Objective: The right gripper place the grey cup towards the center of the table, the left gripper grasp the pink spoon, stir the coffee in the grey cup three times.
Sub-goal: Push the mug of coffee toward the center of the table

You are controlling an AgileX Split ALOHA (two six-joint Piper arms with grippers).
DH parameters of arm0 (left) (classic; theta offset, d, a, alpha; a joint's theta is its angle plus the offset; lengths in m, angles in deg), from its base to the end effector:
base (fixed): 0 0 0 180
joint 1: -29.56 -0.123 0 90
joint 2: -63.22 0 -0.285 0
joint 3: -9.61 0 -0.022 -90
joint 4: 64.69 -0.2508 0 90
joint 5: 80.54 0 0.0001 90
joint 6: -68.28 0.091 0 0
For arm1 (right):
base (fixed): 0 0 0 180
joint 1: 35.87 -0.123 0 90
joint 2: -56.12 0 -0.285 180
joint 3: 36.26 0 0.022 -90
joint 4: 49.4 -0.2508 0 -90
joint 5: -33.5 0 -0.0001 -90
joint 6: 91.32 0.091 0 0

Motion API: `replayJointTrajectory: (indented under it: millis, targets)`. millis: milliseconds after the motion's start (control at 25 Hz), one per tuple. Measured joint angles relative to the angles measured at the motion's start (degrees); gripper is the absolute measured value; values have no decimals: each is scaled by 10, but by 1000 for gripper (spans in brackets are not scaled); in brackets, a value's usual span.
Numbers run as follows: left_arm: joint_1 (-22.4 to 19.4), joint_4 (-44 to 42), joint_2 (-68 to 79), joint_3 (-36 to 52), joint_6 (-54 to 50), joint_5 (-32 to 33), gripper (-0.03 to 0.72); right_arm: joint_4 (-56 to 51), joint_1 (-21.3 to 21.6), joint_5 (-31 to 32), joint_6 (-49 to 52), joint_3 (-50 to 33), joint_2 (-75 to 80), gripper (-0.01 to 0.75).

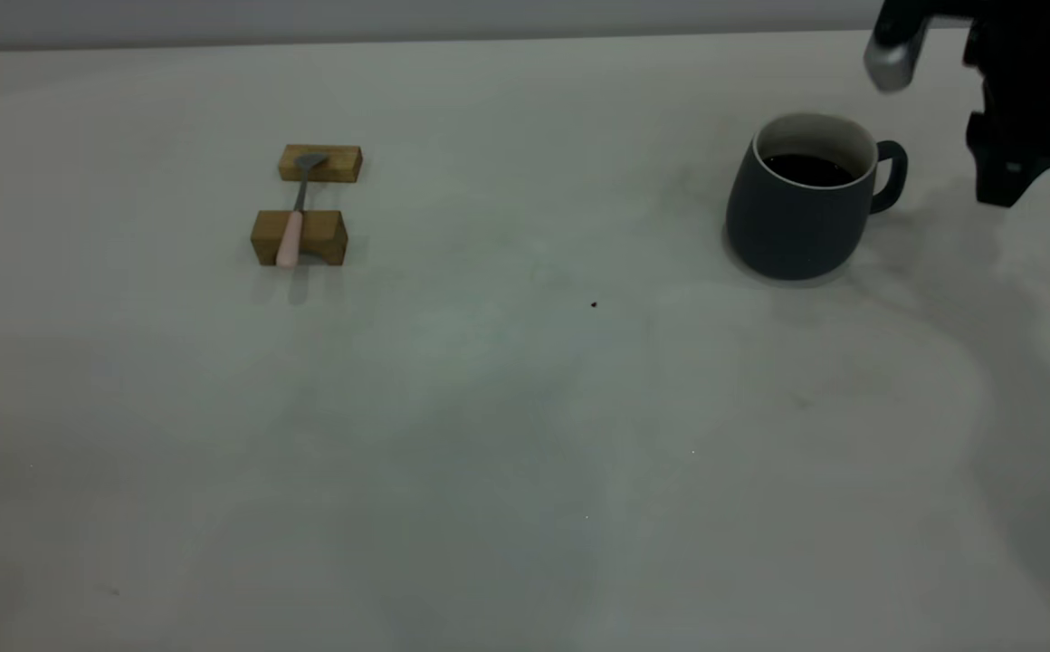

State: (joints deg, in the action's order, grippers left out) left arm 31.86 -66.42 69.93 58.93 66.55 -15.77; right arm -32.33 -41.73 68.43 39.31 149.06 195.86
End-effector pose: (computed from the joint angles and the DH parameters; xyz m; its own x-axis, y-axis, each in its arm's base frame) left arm -0.0091 0.0029 0.2680 -0.5117 0.0032 -0.8592 0.0078 1.0000 -0.0009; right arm 0.4297 0.0287 0.0595 -0.3751 -0.9253 0.0556 -0.9009 0.3497 -0.2572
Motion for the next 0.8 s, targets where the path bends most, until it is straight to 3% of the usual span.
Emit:
replayJointTrajectory:
  millis: [400,800]
  targets:
    - [0,0,0,0,0,0,438,-7,-34,-72,-95,3,7,619]
    - [0,0,0,0,0,0,438,-17,-56,-93,-111,3,14,608]
